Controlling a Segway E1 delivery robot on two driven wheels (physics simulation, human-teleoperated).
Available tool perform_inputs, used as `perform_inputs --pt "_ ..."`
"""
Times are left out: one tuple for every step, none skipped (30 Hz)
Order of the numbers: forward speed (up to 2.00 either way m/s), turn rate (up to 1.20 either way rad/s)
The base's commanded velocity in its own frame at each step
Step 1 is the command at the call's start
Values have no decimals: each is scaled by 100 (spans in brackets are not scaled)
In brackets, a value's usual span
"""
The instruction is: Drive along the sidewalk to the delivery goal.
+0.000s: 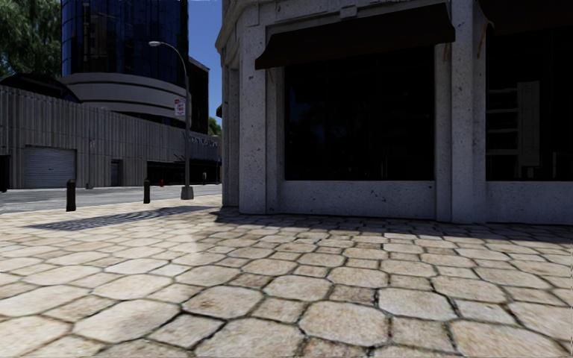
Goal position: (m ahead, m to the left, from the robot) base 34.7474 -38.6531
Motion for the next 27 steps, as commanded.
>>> perform_inputs --pt "137 39" --pt "141 39" --pt "143 39" --pt "143 39" --pt "143 44" --pt "144 49" --pt "145 49" --pt "146 49" --pt "147 49" --pt "148 49" --pt "152 49" --pt "154 49" --pt "156 49" --pt "156 49" --pt "158 49" --pt "159 49" --pt "162 49" --pt "163 49" --pt "165 49" --pt "167 49" --pt "169 49" --pt "171 49" --pt "173 49" --pt "174 49" --pt "175 49" --pt "177 49" --pt "179 49"
